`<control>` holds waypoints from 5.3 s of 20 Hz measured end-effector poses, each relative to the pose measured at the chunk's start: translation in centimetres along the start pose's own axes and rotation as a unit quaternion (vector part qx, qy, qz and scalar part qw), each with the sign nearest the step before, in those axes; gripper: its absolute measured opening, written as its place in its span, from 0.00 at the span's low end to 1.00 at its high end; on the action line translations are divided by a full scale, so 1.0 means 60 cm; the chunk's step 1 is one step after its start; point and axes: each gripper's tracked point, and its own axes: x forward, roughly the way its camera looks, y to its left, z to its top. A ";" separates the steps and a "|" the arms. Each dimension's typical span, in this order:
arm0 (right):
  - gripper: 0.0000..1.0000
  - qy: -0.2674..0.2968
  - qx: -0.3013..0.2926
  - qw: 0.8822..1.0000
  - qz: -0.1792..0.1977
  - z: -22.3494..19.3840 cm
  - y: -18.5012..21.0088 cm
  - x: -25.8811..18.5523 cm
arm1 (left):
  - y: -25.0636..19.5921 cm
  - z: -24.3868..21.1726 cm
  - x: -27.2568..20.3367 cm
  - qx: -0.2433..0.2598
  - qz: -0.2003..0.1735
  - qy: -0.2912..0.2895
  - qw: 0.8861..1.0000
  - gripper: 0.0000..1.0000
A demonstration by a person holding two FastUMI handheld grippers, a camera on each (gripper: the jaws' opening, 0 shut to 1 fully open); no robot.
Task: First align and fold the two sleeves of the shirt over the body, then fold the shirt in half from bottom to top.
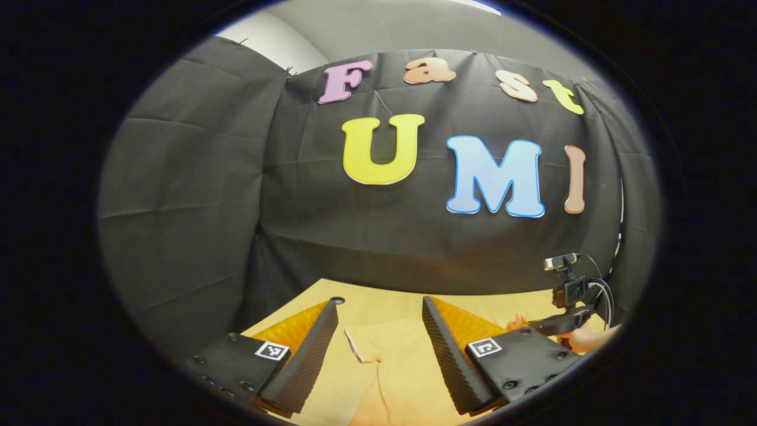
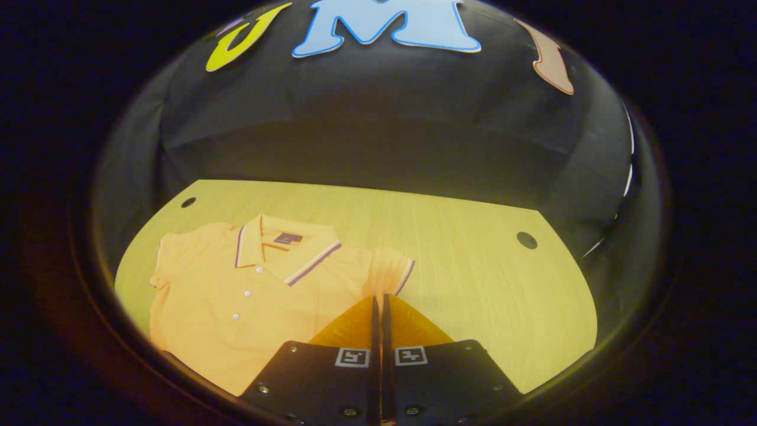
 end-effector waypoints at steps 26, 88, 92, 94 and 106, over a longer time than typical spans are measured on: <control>0.67 0.009 -0.005 0.998 0.062 0.000 0.094 -0.016 | 0.043 -0.025 0.060 -0.006 0.009 0.001 1.000 0.94; 0.80 -0.151 0.078 0.983 -0.067 0.035 0.149 -0.477 | 0.074 -0.502 0.512 0.073 -0.044 0.276 0.957 0.10; 0.80 -0.152 0.088 0.981 -0.081 0.018 0.127 -0.490 | 0.074 -0.472 0.512 0.070 -0.038 0.254 0.964 0.10; 0.82 -0.151 0.092 0.981 -0.085 0.011 0.118 -0.494 | 0.055 -0.445 0.507 0.070 -0.045 0.240 0.967 0.10; 0.81 -0.131 0.120 0.977 -0.116 -0.023 0.115 -0.476 | -0.079 -0.427 0.500 0.131 -0.124 0.224 0.958 0.10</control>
